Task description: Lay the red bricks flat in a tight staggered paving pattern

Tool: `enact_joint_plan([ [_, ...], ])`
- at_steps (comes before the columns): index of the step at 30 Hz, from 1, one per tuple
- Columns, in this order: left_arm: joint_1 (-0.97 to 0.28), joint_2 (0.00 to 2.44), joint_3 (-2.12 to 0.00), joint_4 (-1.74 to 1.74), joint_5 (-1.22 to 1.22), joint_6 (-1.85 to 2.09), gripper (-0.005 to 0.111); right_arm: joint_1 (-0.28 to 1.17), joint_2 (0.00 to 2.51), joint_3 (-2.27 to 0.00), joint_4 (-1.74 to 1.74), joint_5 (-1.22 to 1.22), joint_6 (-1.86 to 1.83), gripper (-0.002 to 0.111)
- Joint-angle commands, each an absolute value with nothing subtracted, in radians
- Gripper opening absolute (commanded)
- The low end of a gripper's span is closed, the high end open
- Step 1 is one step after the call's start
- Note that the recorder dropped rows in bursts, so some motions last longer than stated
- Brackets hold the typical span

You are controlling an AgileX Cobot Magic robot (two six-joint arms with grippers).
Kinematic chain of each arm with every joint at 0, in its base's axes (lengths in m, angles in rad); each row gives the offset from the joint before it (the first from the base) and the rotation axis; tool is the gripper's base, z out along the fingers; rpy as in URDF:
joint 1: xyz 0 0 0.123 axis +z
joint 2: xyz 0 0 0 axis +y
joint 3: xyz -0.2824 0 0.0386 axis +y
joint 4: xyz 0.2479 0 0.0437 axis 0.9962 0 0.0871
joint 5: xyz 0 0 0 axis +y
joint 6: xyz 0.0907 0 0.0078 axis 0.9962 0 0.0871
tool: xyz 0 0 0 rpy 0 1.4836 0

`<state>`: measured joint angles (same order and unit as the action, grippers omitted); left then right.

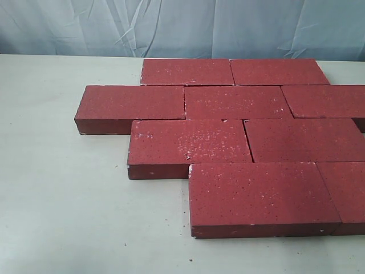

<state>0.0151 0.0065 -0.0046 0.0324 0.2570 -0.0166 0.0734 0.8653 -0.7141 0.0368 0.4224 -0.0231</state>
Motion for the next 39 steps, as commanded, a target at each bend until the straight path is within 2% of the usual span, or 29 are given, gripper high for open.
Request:
enact_joint_plan([
  [1,0.019,0.000,0.000,0.026,0.246,-0.017,0.000,0.069,0.860,-0.711,0.034,0.413,-0.022,-0.001],
  [12,0.019,0.000,0.000,0.029,0.246,-0.017,0.000,0.069,0.839,-0.689,-0.105,0.330,-0.030,-0.001],
  [15,0.019,0.000,0.000,0.029,0.246,-0.017,0.000,0.067,0.789,-0.634,-0.134,0.282,-0.028,-0.001],
  [18,0.019,0.000,0.000,0.029,0.246,-0.017,0.000,0.006,0.713,-0.533,-0.122,0.192,-0.026,-0.001],
  [22,0.019,0.000,0.000,0.029,0.244,-0.017,0.000,-0.041,0.643,-0.458,-0.109,0.185,-0.024,-0.001],
  [34,0.019,0.000,0.000,0.029,0.244,-0.017,0.000,-0.045,0.261,-0.211,-0.127,0.193,-0.024,-0.001],
  [39,0.019,0.000,0.000,0.029,0.244,-0.017,0.000,-0.045,0.250,-0.196,-0.123,0.187,-0.024,-0.001],
])
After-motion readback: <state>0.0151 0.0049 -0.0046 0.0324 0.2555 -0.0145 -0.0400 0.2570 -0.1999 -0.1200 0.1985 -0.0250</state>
